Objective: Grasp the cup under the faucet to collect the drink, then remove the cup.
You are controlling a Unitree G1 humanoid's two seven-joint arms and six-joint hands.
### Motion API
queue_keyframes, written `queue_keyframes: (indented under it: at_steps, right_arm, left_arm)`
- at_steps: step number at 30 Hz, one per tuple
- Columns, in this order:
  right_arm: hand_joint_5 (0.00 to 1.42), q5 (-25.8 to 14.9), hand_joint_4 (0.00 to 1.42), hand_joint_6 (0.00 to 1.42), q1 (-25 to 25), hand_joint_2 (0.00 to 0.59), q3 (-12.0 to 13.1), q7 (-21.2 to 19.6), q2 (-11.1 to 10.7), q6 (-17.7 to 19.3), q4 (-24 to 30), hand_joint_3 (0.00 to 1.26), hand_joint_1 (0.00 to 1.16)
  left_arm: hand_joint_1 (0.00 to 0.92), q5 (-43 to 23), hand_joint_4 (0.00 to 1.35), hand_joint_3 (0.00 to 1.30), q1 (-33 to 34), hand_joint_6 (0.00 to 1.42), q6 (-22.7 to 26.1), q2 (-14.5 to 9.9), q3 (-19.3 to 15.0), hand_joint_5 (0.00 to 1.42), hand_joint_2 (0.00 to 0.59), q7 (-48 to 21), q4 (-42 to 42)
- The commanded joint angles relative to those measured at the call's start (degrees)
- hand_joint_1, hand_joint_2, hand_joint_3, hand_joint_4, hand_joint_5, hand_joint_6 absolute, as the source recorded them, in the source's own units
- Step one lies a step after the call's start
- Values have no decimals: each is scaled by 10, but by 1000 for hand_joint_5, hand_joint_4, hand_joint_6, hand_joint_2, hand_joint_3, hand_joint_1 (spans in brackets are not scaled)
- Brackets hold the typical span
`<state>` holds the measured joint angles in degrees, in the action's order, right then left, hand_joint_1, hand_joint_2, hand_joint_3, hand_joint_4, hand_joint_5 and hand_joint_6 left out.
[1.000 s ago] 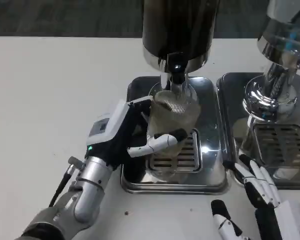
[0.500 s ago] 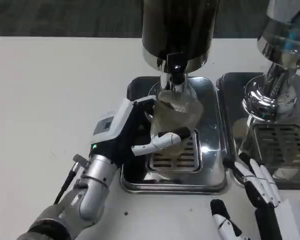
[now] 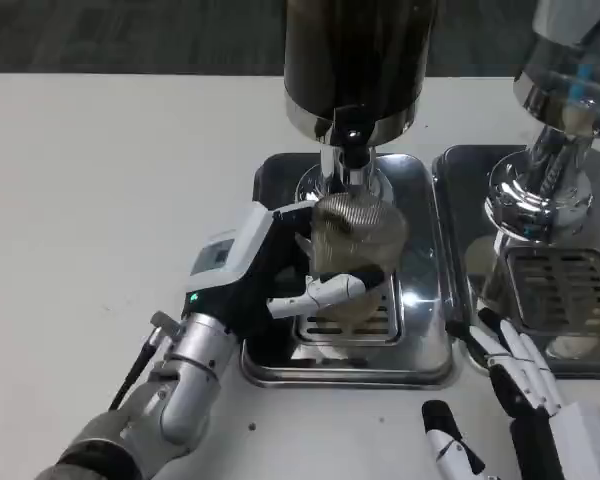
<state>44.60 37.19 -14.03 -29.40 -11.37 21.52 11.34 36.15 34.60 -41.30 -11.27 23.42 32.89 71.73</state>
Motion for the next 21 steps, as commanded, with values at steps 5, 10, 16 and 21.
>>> queue_keyframes:
  at_steps: [5,10,16,21]
  right_arm:
    - [74,-6,74,270,-5,391,-7,0,3,3,-3,209,197]
    - [85,-9,75,284,-13,400,-8,5,1,1,-4,218,211]
    - [88,-13,76,285,-20,401,-8,10,-2,2,-7,223,214]
    - [94,-15,76,285,-26,401,-10,12,-2,1,-9,226,216]
  left_arm:
    - [121,-6,528,487,0,454,-4,-16,-2,642,156,-11,-6]
    - [66,-9,423,424,-7,373,-3,-26,-4,535,117,-22,-12]
    - [24,-11,327,343,-15,301,-11,-37,-2,438,82,-35,-25]
    - [2,-15,248,257,-22,216,-26,-48,-2,356,61,-50,-43]
